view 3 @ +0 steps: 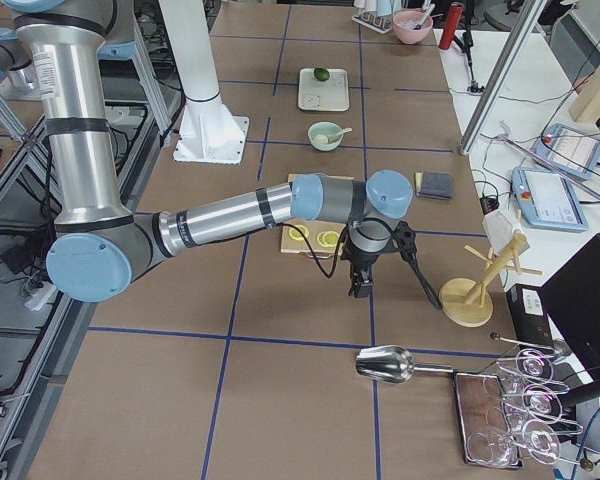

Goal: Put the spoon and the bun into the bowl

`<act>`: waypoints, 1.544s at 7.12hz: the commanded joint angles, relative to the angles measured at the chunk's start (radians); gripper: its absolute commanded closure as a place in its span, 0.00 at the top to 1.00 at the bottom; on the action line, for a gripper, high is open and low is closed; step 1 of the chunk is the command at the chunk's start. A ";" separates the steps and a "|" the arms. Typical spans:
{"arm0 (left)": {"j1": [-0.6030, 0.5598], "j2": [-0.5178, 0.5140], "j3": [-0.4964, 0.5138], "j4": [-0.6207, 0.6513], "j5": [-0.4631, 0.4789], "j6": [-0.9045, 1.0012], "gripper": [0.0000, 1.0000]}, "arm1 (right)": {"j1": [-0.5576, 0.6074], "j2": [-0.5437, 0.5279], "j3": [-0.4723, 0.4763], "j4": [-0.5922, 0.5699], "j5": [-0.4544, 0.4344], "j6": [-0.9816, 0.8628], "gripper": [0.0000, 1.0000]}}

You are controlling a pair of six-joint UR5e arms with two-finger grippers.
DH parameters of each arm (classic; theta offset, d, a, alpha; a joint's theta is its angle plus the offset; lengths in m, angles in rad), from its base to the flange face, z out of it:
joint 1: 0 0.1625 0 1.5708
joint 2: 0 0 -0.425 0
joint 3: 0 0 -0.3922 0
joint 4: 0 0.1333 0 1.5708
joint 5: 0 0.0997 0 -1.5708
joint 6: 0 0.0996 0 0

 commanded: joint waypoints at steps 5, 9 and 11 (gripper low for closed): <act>-0.002 0.002 0.004 -0.002 0.001 0.000 1.00 | 0.070 -0.090 -0.120 0.304 -0.011 0.027 1.00; 0.000 0.002 0.004 -0.002 0.001 -0.001 1.00 | 0.070 -0.120 -0.143 0.398 0.000 0.203 1.00; 0.000 0.002 0.006 -0.001 0.001 -0.003 1.00 | 0.070 -0.120 -0.143 0.398 0.000 0.203 1.00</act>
